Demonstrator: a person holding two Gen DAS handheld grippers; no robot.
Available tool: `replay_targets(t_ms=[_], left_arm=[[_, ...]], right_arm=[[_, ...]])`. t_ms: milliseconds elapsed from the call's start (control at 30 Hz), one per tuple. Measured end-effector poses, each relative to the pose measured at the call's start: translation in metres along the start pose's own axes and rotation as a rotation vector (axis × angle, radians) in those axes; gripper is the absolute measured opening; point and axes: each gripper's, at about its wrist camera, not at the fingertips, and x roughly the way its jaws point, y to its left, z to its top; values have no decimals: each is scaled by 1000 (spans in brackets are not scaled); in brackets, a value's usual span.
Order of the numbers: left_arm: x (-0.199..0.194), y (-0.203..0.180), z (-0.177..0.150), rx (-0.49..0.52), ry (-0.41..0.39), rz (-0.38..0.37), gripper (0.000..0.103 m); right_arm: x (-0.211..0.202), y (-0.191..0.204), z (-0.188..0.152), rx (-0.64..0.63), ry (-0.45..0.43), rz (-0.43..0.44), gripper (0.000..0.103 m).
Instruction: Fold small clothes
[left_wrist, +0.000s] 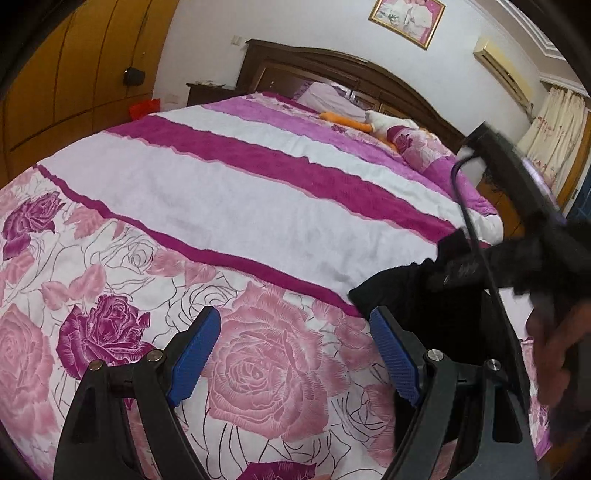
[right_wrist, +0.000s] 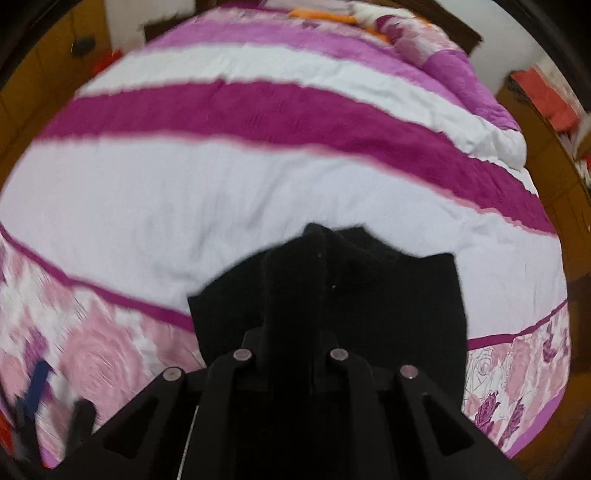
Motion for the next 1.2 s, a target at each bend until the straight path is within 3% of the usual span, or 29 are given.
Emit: replay_targets(t_ms=[100,167,200,267,300,367,400,433,567,633,733,833,933,1000,1100,1133,1200], left_arm=[[4,-1,-2,17,18,20,68],[7,-1,-4,23,29,22,68],[8,0,-4,21,34,18,68],[8,1,-5,13,45,-5,68],[8,1,-5,9,48,-14,68],[8,0,-7,-8,62,-50,68],[9,0,-8,-19,71,-74,68],[11,-1,-10,-42,91,-120,68],[19,-11,-18,-124,160,-290,68],[21,-17,-20,-147,178,-330,68],[17,-26,-18,-152,131,-311,68],[21,-35,-4,-158,71,-301,68],[38,-51,5,-109,91,-282,67],[50,-57,4,-107,123,-242,57],[67,-66,3,-100,170,-198,32],[73,-71,3,-69,178,-163,0],[79,-77,3,-14,172,-76,0]], right_arm=[[20,14,-6,-63,47,19,12],[18,19,-5,-104,28,85,19],[14,18,-5,-110,6,126,28],[-11,9,-9,-121,-106,227,28],[-35,-1,-15,-136,-214,252,30],[-61,-19,-26,-169,-316,265,50],[-73,-32,-35,-198,-356,262,65],[-80,-45,-43,-217,-387,239,67],[-84,-104,-98,-247,-464,149,67],[-79,-133,-144,-212,-523,139,67],[-63,-157,-197,-191,-585,133,67],[-45,-149,-230,-221,-615,103,67],[-36,-134,-248,-271,-667,57,67],[-31,-123,-247,-291,-682,53,67],[-22,-114,-241,-288,-688,44,66],[-20,-112,-238,-285,-689,55,66],[-11,-114,-235,-271,-686,64,66]])
